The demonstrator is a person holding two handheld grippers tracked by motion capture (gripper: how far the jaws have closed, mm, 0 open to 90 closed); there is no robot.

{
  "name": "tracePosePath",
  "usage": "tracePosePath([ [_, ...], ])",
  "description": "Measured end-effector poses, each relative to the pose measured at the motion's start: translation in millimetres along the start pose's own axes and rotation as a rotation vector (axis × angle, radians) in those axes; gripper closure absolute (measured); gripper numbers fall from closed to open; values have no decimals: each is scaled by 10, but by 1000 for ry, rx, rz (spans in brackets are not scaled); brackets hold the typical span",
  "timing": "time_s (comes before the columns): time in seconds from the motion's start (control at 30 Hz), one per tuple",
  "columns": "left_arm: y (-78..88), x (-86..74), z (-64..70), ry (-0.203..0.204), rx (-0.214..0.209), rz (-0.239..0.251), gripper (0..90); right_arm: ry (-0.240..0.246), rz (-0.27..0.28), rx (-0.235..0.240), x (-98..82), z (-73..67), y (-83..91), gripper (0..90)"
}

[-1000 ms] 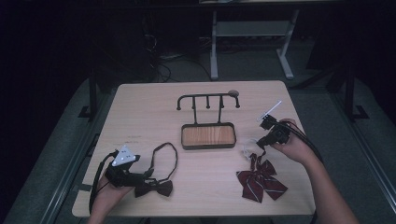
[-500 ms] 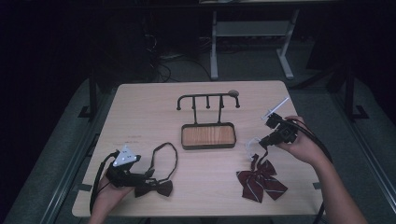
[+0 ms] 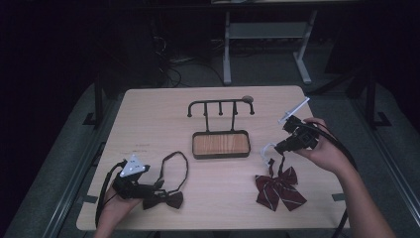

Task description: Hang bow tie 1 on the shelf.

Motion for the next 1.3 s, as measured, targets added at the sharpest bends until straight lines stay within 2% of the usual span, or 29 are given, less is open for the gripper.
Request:
tracePosePath([
  [0.57, 1, 1, -1, 4, 2, 7, 235, 48, 13, -32, 155, -150, 259, 838],
  [1.1, -14, -6, -22, 4, 3, 1, 235, 106, 10, -47, 330, -264, 389, 840],
  [1.2, -20, -16, -33, 3, 1, -5, 235, 115, 30, -69, 382, -274, 452, 844],
  [1.3, -8, -15, -51, 4, 2, 0, 235, 117, 46, -65, 425, -290, 490, 844],
])
Point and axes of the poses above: each handheld gripper's, and its own axes: y roughly backward along the jaws, x roughly out of its top, z roughly to its right, the point moved 2 cm from there along -y, roughly forward along the jaws, and after that the axes turned 2 degrees about y, right-handed, at the moved point
